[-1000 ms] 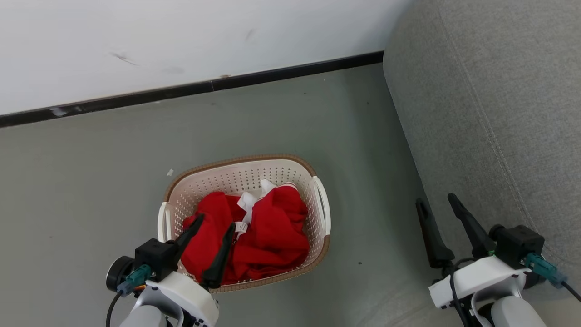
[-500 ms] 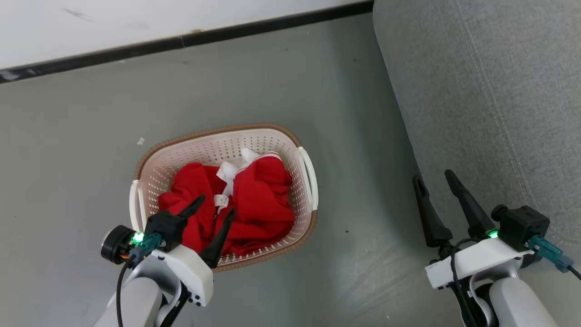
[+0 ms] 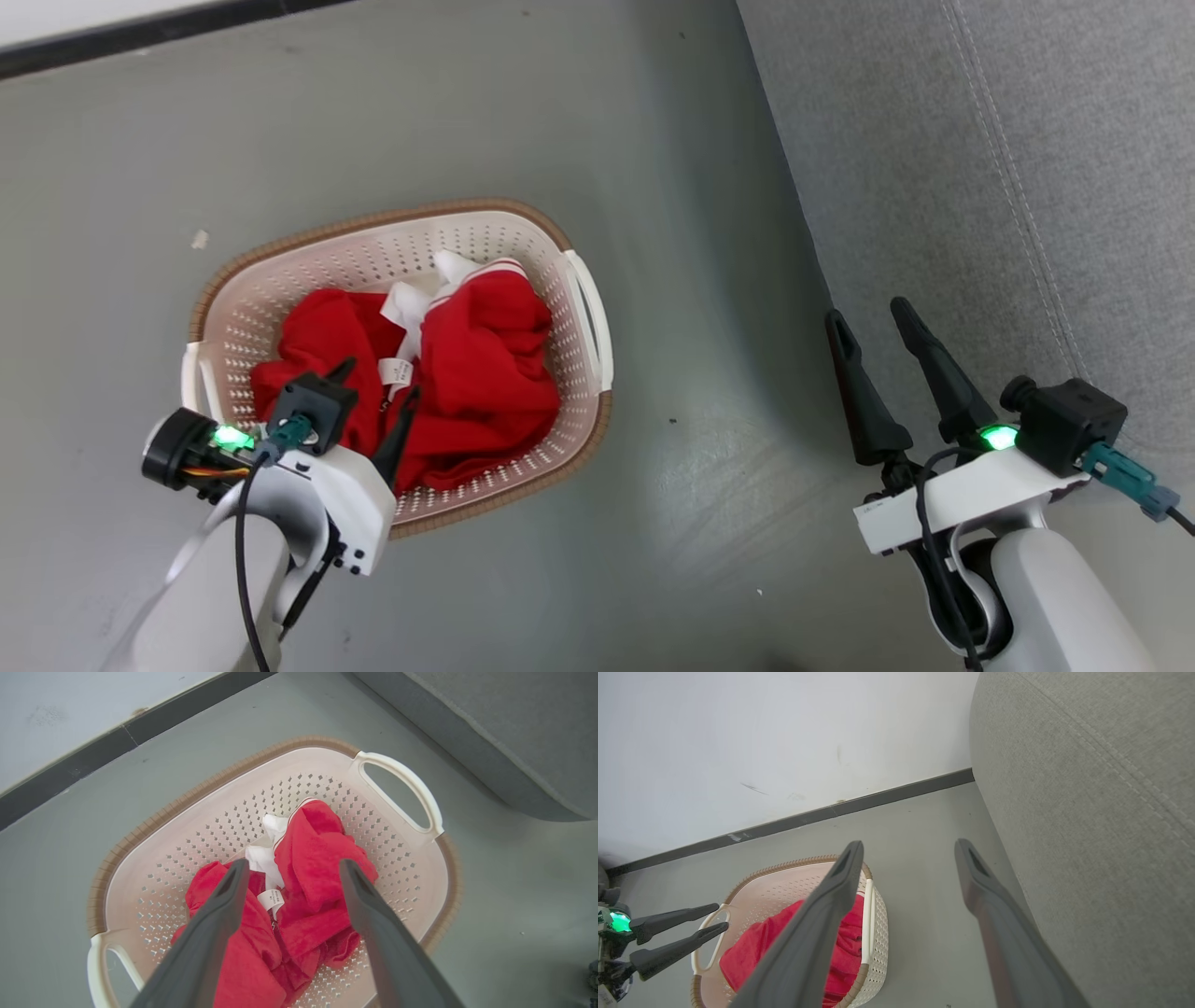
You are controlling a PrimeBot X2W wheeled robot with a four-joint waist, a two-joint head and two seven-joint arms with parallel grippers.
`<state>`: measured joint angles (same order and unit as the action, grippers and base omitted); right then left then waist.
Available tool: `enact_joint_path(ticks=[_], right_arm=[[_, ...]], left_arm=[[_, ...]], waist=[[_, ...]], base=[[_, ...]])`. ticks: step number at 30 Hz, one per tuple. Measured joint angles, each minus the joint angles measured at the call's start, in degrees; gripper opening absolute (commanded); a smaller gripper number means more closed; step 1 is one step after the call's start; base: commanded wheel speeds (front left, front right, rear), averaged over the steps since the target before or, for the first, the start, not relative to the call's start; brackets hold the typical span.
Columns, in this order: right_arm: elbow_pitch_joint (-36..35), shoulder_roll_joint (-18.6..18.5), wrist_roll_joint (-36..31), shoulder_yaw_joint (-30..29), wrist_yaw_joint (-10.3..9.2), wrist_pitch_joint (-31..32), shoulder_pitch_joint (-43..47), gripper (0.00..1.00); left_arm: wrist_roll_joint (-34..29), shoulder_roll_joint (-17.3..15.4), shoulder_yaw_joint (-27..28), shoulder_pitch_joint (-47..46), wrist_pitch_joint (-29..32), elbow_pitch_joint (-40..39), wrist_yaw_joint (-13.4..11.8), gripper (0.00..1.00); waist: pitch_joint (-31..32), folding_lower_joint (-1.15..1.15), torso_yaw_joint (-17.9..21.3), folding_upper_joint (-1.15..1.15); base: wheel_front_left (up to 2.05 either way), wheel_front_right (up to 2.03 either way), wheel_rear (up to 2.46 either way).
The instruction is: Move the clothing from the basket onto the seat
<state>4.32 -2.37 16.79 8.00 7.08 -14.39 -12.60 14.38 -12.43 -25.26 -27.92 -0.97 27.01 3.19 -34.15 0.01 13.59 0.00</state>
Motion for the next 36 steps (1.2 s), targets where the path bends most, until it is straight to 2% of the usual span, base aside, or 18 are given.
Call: enact_joint_path(ticks=[9, 24, 36], right_arm=[[-0.1, 0.0, 2.1, 2.5, 0.00, 0.0, -2.9, 1.00], [-0.2, 0.0, 4.0, 5.3, 0.00, -0.1, -6.6, 1.00], [0.4, 0.0, 4.9, 4.6, 0.00, -0.1, -6.8, 1.00]], left_arm=[[-3.1, -2.4, 0.9, -4.2, 4.0, 2.0, -3.8, 1.00], [-3.9, -4.8, 2.6, -6.9, 10.9, 6.2, -7.1, 1.00], [-4.2, -3.4, 1.9, -8.2, 13.8, 8.9, -8.1, 1.00]], waist=[[-4.1, 0.00, 2.8, 0.00], [-7.9, 0.00, 6.0, 0.00], [-6.9, 0.00, 6.1, 0.00]], base=[[0.00, 0.00, 0.00], [0.00, 0.00, 0.00], [0.00, 0.00, 0.00]])
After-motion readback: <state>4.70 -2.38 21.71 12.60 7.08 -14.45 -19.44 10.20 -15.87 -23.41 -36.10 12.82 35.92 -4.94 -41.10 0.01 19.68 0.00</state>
